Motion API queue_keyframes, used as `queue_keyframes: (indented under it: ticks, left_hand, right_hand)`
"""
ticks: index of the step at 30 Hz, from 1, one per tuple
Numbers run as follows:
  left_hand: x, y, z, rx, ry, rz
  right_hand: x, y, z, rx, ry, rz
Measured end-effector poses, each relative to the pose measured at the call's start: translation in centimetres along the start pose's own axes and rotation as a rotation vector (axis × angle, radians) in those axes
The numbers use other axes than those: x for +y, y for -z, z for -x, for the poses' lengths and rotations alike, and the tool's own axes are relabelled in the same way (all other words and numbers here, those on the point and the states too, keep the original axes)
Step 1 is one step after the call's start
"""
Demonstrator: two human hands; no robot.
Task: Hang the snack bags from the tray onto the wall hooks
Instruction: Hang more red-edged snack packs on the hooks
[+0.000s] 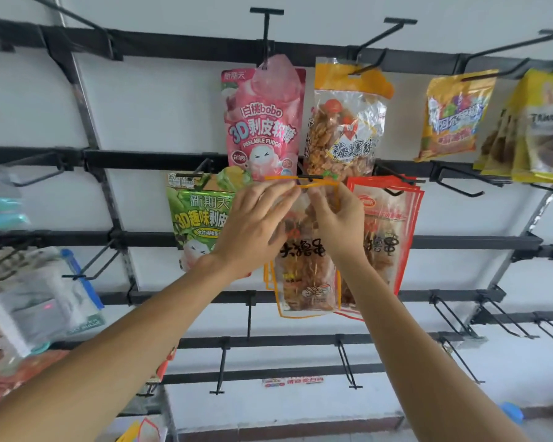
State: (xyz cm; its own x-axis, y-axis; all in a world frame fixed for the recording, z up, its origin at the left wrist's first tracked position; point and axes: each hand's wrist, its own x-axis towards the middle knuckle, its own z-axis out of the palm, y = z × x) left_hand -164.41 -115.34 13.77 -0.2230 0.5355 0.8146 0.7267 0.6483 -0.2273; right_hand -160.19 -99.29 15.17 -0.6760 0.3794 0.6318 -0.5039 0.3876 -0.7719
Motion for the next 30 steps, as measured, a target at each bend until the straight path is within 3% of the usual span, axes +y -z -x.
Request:
queue_keyframes:
  ticks: [4, 7, 14, 20, 24, 30]
  left_hand:
    - [-0.3, -0.9, -0.4, 0.043, 0.022, 0.016]
    - [-0.5, -1.7, -0.5, 0.04, 0.001, 0.001]
    - [-1.4, -3.5, 1.2, -0.226, -0.066, -0.037]
    - [-1.1, -4.5, 1.2, -0.486, 0.063, 0.115]
    - [0.3, -4.4, 1.7, -0.636, 0.211, 0.334]
    - [3.2, -2.1, 10.3, -0.83, 0.326, 0.254]
  right_hand:
    - [0.7, 0.2, -0.3, 0.064, -0.056, -0.064]
    - [2.3, -0.1, -0.2, 0.077, -0.049, 0.071]
    - [4.0, -1.1, 1.3, 0.25, -0.014, 0.482]
    - [6.3, -0.3, 3.4, -0.201, 0.192, 0.715]
    - [6.9, 0.4, 4.2, -0.453, -0.035, 0.661]
    - [7.5, 2.9, 10.0, -0.743, -0.117, 0.713]
